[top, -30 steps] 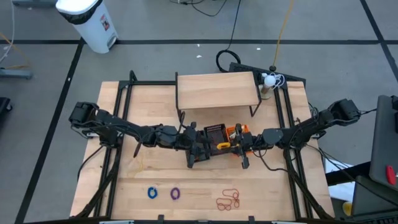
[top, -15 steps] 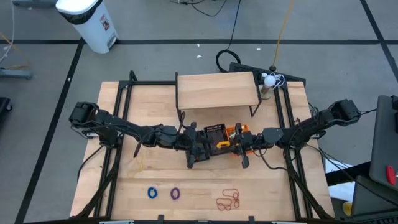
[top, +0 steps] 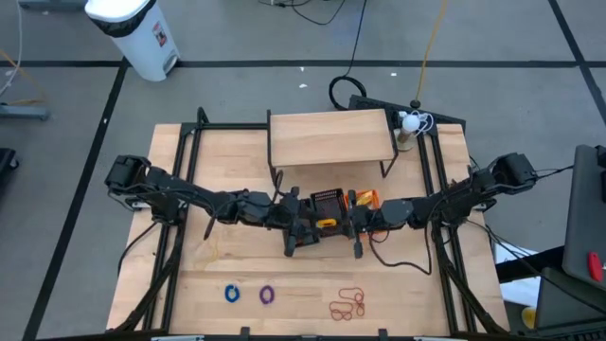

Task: Pick & Place Office Desk Supplies
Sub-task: Put the yellow spiral keychain tie into the left black bin

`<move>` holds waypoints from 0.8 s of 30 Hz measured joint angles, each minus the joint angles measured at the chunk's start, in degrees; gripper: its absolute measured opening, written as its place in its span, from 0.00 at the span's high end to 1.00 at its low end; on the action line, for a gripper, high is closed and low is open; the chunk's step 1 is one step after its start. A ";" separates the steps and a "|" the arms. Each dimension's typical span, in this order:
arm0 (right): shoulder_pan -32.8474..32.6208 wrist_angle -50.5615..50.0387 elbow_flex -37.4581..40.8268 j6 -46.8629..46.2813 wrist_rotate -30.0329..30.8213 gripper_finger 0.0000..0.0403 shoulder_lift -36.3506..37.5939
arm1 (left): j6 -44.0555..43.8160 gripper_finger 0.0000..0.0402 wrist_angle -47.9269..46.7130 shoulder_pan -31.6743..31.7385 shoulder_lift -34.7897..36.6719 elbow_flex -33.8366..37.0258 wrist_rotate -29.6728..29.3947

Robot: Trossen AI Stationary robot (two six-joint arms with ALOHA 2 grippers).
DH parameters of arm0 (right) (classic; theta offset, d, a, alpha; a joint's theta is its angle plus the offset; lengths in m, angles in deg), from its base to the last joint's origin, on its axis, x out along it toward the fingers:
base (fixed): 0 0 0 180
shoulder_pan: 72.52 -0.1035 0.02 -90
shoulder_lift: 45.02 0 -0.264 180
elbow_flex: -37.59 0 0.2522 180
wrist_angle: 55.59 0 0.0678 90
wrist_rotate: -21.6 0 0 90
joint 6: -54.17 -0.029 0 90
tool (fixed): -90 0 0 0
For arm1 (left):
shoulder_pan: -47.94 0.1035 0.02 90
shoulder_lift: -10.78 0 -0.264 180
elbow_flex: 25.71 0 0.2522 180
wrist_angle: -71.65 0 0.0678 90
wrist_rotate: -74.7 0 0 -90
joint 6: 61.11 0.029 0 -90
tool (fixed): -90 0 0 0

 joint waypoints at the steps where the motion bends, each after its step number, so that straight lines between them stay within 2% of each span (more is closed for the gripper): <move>1: 0.11 0.26 0.00 -0.02 0.11 0.95 -0.07 | -0.02 0.58 -0.31 0.00 0.00 -0.01 -0.01; 9: -0.41 3.25 0.00 1.21 1.23 0.95 -0.05 | 0.76 0.58 -1.21 -0.03 0.02 -0.01 -1.50; 12: -0.39 3.19 0.00 1.20 1.21 0.95 -0.05 | 1.51 0.59 -1.28 -0.05 0.02 -0.01 -3.85; 15: -0.41 3.19 0.00 1.12 1.21 0.95 -0.05 | 1.66 0.70 -1.81 -0.24 0.02 -0.01 -6.34; 18: -0.41 3.46 0.00 1.11 1.17 0.95 -0.05 | 3.21 0.91 -2.08 -0.44 0.02 -0.01 -7.34; 19: -0.41 3.57 0.00 1.09 1.08 0.95 -0.05 | 3.48 0.94 -2.10 -0.48 0.02 -0.01 -7.59; 24: -0.44 3.65 0.01 0.95 1.14 0.90 -0.05 | 3.65 0.98 -3.51 -0.46 0.09 -0.01 -7.85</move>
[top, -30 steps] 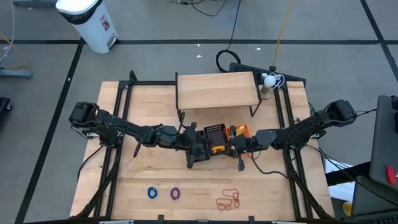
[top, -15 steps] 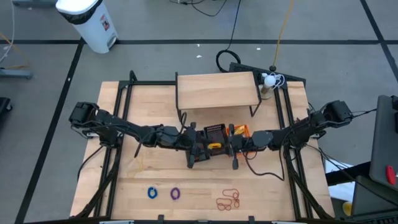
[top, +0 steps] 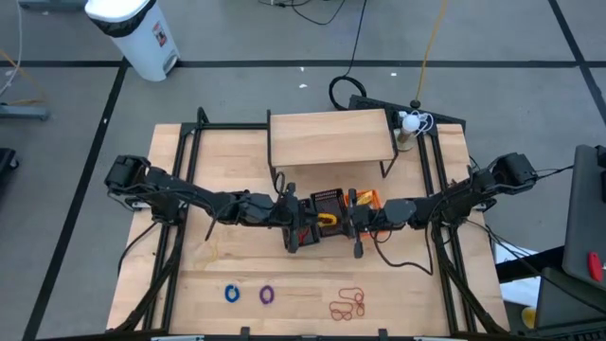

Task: Pick & Place Office Desk Supplies
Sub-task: Put the yellow spiral keychain tie into the left black bin

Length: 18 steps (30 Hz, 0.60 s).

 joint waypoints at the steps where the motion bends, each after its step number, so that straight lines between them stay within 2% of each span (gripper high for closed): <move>1: 0.00 0.07 0.02 -0.09 0.02 0.89 0.00 | 0.00 0.98 0.04 0.00 0.00 0.00 -0.02; 10: -1.38 0.63 0.02 2.50 -2.60 0.78 0.00 | 0.70 0.98 0.00 0.00 0.00 0.00 -1.22; 18: -1.84 -0.19 0.06 2.31 1.78 0.56 0.00 | 1.78 0.98 -1.40 -0.04 0.01 0.02 -2.57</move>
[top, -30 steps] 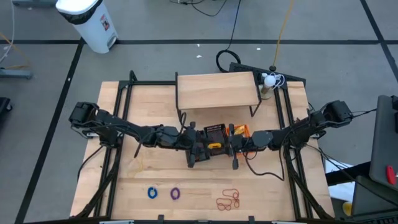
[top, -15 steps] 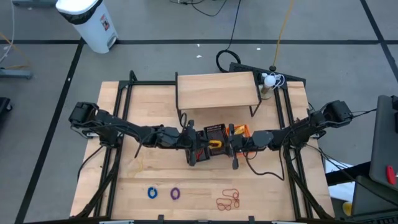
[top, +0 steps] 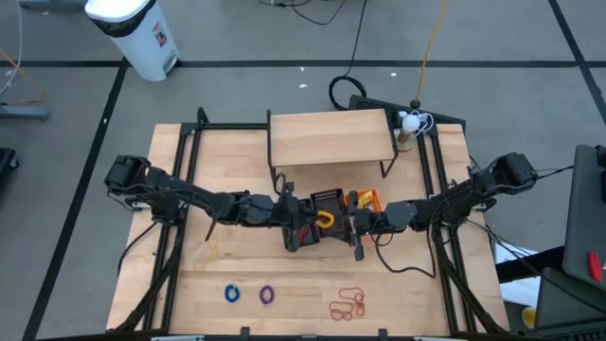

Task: Pick & Place Office Desk Supplies
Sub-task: Put the yellow spiral keychain tie into the left black bin

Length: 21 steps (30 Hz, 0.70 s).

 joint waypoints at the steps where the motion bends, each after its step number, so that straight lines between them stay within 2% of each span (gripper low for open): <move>1: 0.00 -0.15 0.00 -0.45 0.00 0.53 0.00 | 0.52 0.98 -0.23 -0.11 0.13 0.00 -0.13; 5: 0.00 -1.82 0.02 -0.92 0.90 0.44 0.29 | 1.27 0.98 -4.50 -0.54 1.72 0.00 -1.69; 8: 0.00 -4.50 0.02 -0.96 3.22 0.40 1.47 | 1.26 0.98 -8.83 -1.26 4.73 0.00 -4.07; 14: -0.29 -8.44 0.04 -1.38 4.34 0.39 4.54 | 0.64 0.98 -16.89 -4.12 9.39 0.00 -5.11; 21: -1.47 -12.18 0.04 -2.10 5.63 0.39 7.96 | -2.38 0.98 -24.97 -6.35 9.88 0.00 -8.53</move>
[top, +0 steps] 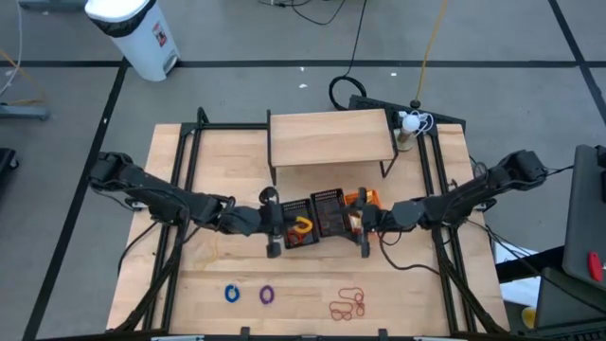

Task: Pick & Place Office Desk Supplies
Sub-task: Put the yellow spiral keychain tie into the left black bin

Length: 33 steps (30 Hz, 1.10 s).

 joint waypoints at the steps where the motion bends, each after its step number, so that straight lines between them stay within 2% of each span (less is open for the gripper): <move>1: -0.10 -0.82 0.00 -0.13 0.46 0.39 0.49 | -0.97 0.98 -1.41 0.11 0.02 0.00 -0.35; 13: -0.08 -3.67 0.00 -0.18 1.70 0.39 2.08 | -8.86 0.95 -9.85 4.09 -0.05 0.00 -2.28; 18: -0.08 -3.66 0.00 -0.18 1.70 0.39 2.08 | -10.72 0.95 -10.21 5.04 -0.55 0.00 -1.47; 21: -0.04 -3.76 0.00 -0.18 1.68 0.39 2.08 | -10.85 0.93 -9.95 5.04 -1.20 0.00 1.29; 26: -0.04 -3.84 0.00 -0.18 1.68 0.39 2.05 | -12.20 0.83 -9.86 5.22 -1.27 0.00 2.64; 33: -0.04 -4.03 0.00 -0.18 1.68 0.39 2.05 | -12.54 0.64 -10.02 5.24 -1.29 0.00 2.81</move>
